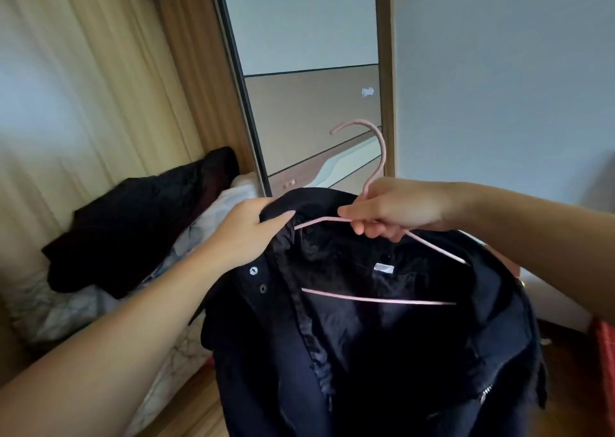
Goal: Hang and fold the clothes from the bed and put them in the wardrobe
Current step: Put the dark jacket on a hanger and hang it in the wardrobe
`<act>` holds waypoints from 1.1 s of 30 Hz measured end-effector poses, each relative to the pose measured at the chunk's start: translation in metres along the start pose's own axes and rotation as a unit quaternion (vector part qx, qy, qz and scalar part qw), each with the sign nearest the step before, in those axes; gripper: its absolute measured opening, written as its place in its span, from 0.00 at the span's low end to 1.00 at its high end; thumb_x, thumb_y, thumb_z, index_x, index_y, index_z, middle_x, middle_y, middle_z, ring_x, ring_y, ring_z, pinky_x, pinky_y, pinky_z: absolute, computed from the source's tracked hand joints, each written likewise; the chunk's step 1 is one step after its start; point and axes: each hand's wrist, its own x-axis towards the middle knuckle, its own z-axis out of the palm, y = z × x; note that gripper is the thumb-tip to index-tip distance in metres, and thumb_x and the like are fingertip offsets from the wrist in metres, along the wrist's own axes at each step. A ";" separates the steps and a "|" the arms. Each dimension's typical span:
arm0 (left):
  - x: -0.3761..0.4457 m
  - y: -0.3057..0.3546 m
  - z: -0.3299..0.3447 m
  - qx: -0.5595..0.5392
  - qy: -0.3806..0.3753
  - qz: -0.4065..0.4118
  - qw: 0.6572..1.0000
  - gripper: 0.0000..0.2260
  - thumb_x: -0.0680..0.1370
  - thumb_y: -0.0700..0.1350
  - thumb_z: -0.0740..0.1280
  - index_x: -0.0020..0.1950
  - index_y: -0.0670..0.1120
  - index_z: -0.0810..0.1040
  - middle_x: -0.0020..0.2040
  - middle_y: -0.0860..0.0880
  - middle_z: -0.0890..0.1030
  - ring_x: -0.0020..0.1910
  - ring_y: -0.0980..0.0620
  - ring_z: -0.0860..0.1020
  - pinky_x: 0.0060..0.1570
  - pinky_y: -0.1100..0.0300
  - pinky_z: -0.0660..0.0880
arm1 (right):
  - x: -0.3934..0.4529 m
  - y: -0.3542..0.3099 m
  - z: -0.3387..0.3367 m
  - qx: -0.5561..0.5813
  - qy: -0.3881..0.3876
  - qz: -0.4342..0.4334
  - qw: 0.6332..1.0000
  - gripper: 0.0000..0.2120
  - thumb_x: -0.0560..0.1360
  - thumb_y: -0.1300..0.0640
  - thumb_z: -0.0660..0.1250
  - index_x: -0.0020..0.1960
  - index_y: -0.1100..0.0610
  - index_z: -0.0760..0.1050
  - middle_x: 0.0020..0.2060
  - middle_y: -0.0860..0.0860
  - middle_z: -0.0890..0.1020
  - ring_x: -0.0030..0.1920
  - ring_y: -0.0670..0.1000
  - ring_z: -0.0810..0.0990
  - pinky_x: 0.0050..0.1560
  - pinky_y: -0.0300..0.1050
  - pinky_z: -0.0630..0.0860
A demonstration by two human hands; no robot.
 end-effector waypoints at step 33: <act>-0.018 -0.090 -0.057 0.038 0.010 -0.005 0.999 0.17 0.80 0.49 0.66 0.31 0.47 0.75 0.28 0.55 0.72 0.30 0.59 0.70 0.35 0.62 0.66 | 0.046 -0.076 0.096 -0.010 0.078 0.022 0.997 0.11 0.80 0.59 0.60 0.46 0.62 0.79 0.25 0.52 0.71 0.20 0.47 0.61 0.20 0.36 0.58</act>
